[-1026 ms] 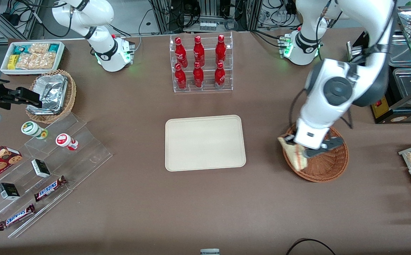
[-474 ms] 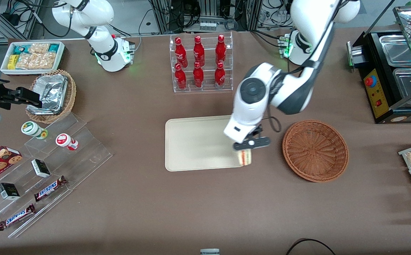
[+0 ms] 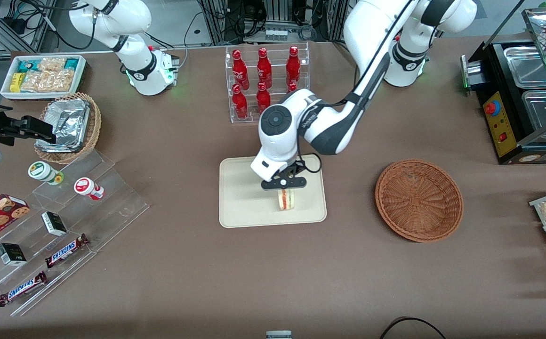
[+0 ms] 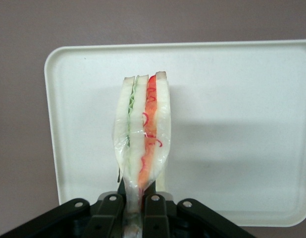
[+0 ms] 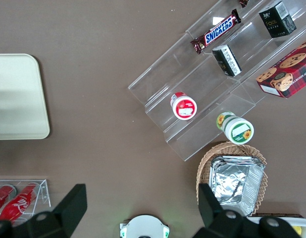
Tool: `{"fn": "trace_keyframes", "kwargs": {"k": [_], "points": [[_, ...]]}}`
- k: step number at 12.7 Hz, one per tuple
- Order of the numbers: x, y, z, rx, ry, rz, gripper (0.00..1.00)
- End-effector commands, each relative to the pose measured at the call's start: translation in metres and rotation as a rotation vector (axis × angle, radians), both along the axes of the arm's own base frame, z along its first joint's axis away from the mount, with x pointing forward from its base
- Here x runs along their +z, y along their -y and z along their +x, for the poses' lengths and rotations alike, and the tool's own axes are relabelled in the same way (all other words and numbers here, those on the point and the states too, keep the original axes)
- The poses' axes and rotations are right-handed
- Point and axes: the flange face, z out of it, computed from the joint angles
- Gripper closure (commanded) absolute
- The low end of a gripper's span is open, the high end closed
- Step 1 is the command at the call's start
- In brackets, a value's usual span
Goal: Place sandwich from basket to tray
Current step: 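Lower the sandwich onto the tray and open the left gripper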
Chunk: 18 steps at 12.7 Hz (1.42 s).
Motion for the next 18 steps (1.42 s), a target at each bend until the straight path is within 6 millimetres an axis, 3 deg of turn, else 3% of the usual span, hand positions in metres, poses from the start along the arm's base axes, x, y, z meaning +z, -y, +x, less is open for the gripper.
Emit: {"fn": "trace_keyframes", "kwargs": {"k": [1,6,13,15,18], "points": [[-0.003,0.014,-0.005,-0.009,0.002,-0.002,1.0],[-0.017,0.039,-0.024,0.015,0.022,-0.035,1.0],[-0.051,0.051,-0.044,-0.013,-0.009,-0.001,0.98],[-0.055,0.052,-0.045,-0.019,-0.009,0.002,0.01],[-0.043,0.05,-0.038,-0.006,0.006,-0.016,0.0]]}}
